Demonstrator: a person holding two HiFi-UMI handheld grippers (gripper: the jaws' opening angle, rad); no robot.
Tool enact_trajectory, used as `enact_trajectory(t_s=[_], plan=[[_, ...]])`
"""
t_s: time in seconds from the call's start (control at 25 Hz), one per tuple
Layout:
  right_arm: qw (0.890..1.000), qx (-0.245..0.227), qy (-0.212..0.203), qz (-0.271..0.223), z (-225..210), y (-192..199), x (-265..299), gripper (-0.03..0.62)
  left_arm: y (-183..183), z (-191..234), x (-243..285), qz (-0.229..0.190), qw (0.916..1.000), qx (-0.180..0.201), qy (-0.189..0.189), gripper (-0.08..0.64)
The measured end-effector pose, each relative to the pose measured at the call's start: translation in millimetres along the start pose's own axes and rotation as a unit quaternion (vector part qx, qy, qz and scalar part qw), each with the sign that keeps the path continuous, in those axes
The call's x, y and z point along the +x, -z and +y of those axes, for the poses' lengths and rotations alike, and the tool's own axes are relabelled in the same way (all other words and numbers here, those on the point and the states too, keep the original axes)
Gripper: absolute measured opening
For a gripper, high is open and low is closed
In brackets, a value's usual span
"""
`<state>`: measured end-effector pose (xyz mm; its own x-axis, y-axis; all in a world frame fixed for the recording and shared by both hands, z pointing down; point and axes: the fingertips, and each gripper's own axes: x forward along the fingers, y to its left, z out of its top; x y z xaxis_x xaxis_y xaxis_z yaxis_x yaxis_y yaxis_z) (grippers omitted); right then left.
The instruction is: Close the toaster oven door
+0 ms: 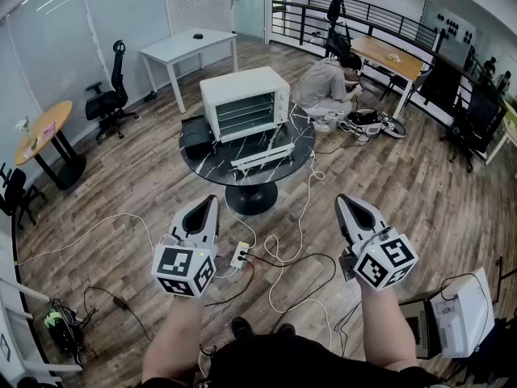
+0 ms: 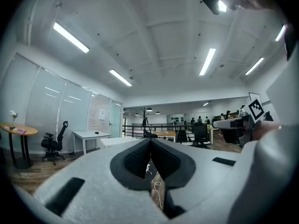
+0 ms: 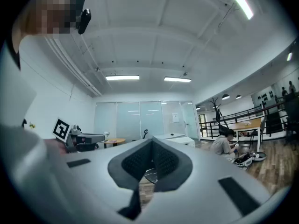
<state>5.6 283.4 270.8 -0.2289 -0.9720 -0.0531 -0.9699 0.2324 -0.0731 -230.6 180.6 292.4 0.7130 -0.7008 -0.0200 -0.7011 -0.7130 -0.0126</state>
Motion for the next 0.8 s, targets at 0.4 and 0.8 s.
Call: enact_trajectory(t_s=[0.4, 0.8], plan=[[1.000, -0.010, -0.011, 0.009, 2.3, 2.7, -9.8, 0.002, 10.1, -24.9, 0.7, 0.021, 0.9996, -0.002, 0.020, 0.009], [1.000, 0.009, -0.014, 0.012, -24.2, 11.3, -54.4, 0.005, 20.1, -61.5, 1.9, 0.033, 0.9992, -0.012, 0.018, 0.009]])
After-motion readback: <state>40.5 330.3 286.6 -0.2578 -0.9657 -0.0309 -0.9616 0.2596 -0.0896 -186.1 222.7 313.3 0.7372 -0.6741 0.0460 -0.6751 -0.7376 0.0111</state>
